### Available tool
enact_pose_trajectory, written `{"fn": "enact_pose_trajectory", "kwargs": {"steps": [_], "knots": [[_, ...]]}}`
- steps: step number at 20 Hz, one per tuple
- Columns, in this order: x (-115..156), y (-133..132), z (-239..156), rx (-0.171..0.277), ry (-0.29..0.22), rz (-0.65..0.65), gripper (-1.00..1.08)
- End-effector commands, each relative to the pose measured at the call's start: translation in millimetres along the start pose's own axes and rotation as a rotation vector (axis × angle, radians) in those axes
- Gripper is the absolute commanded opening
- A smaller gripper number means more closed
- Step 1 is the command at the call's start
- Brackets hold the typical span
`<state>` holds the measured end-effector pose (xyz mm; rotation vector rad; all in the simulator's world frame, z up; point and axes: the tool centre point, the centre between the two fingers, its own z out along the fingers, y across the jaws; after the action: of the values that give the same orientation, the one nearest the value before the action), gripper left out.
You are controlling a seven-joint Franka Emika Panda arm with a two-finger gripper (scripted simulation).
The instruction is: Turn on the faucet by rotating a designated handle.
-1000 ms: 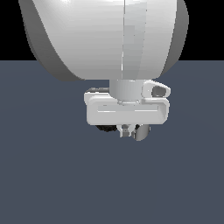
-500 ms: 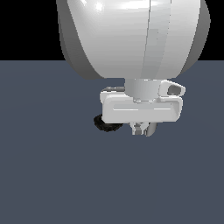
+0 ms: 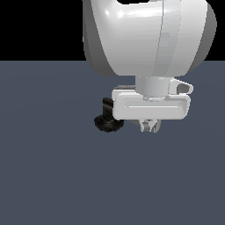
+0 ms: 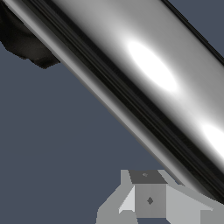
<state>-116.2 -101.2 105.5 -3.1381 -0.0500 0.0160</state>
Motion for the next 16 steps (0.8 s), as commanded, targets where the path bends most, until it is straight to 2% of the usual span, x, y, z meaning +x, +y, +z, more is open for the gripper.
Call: {"fn": "enact_pose_trajectory", "kwargs": {"steps": [1,16], "knots": [[14.3,2.1,-0.2,-0.002,0.009,-0.014,-1.0],[55.4,42.6,-0.7,-0.003,0.009,-0.007,-1.0]]}}
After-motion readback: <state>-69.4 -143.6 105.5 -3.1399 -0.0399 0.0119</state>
